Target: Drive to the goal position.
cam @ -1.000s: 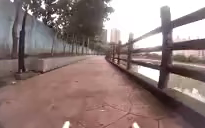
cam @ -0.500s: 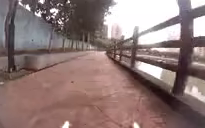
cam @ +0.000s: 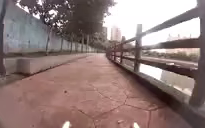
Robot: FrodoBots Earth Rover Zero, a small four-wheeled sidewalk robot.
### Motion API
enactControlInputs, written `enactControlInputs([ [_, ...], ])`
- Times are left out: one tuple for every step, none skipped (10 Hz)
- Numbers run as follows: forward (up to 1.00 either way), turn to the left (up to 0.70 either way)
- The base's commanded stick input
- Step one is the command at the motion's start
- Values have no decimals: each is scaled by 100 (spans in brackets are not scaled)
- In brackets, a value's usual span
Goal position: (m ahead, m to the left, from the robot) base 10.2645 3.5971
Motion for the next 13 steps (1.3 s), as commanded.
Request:
enactControlInputs([
  [70, 0],
  [70, 0],
  [70, 0],
  [70, 0],
  [70, 0],
  [70, 0],
  [70, 0],
  [70, 0],
  [70, 0],
  [70, 0],
  [70, 0],
  [70, 0],
  [70, 0],
])
